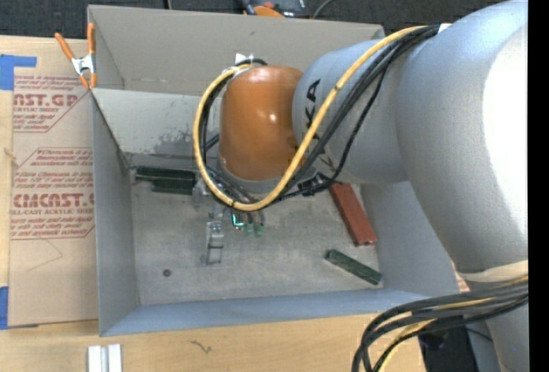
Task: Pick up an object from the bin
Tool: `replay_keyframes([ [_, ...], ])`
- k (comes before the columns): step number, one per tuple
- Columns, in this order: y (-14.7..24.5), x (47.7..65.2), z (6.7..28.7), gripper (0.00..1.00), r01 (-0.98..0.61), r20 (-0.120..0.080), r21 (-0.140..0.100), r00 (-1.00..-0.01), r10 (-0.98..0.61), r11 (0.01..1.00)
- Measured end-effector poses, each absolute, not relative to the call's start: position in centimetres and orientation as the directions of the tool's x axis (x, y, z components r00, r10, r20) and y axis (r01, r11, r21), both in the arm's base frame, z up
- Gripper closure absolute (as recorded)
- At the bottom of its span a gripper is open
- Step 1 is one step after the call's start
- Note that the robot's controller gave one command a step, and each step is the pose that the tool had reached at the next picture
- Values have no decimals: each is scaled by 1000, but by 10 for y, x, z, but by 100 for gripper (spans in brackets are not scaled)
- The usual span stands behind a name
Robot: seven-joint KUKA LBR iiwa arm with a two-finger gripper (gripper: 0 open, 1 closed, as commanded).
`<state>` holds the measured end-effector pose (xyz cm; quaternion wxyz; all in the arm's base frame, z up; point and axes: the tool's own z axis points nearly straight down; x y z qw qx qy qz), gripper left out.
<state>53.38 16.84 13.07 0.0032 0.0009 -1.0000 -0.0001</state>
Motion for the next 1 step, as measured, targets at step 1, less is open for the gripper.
replay_keyframes([
  [1,86,573,81,0,169,1,-3,-986,169,986],
])
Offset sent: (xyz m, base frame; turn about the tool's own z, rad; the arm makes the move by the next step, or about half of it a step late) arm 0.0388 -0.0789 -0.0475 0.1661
